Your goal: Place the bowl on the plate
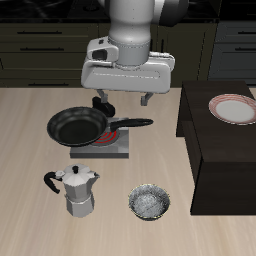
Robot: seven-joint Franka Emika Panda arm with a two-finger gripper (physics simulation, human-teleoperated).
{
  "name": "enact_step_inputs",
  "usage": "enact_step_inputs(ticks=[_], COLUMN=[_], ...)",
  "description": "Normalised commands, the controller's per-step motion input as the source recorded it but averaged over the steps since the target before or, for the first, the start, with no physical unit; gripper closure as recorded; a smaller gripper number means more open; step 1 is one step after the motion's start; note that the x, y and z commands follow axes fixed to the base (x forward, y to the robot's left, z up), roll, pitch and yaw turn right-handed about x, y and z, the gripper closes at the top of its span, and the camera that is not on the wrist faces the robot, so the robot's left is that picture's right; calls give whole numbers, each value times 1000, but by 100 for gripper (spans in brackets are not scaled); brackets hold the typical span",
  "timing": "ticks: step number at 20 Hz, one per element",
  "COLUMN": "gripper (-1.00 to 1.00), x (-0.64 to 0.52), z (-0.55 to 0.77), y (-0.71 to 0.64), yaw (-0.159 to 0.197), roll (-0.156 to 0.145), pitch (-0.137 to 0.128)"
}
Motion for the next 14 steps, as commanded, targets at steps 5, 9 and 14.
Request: enact_step_inputs(ticks=[5, 9, 14], gripper=[-100, -100, -100], x=[303, 103, 103], z=[-51, 3, 23], y=[-81, 64, 110], yaw=[7, 20, 20], roll=[23, -7, 10], pitch=[25, -13, -20])
